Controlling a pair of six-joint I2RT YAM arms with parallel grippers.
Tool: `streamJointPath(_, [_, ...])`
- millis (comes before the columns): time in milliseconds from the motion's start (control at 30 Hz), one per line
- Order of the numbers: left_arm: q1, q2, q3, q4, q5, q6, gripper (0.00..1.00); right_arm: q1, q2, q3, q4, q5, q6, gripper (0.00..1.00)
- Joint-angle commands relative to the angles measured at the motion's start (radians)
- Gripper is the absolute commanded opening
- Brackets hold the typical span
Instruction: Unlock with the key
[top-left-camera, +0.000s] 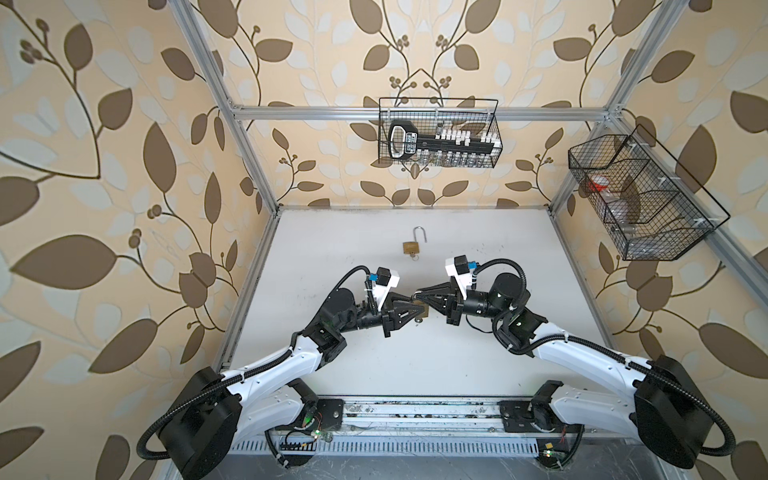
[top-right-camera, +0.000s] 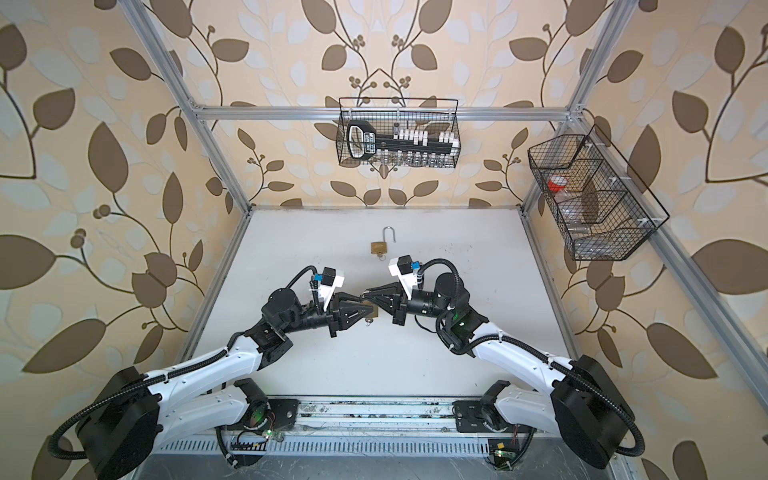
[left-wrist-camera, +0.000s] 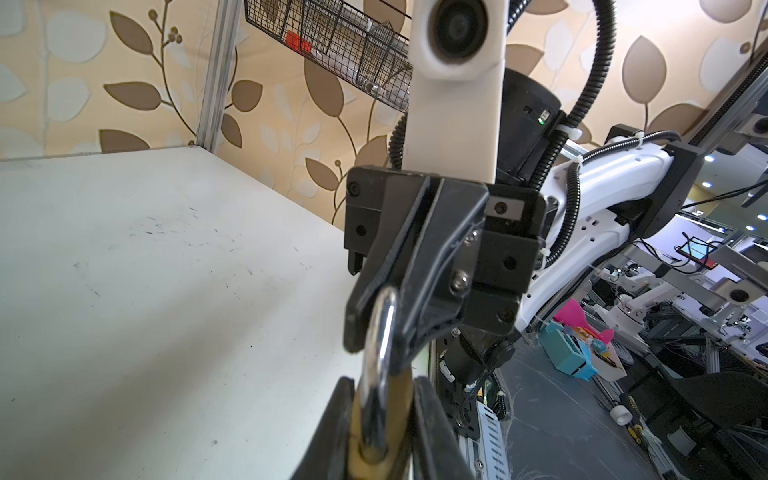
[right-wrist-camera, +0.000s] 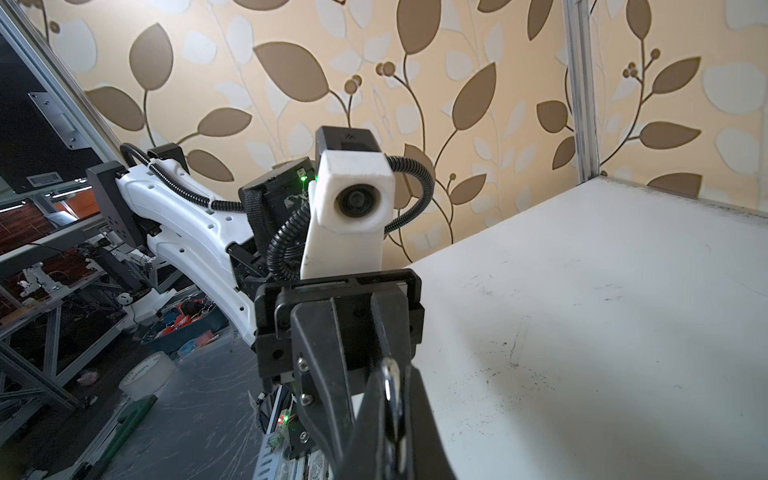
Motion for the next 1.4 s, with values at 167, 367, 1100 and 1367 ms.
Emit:
streamJointPath(167, [0.004,-0.087,0.062,-0.155,-0.519,0.02,0.0,0.022,-0.17,-0.042,-0.231,0.567,-0.102,0.67])
streamJointPath(367, [0.004,-0.013,0.029,-0.019,-0.703,-0.116,0.0,0.235,-0.176,-0.036,-0.334,0.969,-0.302,0.61])
streamJointPath(1100, [0.004,-0.023,-0.098,0.221,-0.595,-0.257,0.0,0.455,0.196,0.103,-0.289,1.148,-0.368,0.57])
streamJointPath(1367, [0.002,0.007,-0.089,0.219,-0.58,-0.273,0.0,0.456,0.181,0.093,-0.277,1.154,-0.378,0.55])
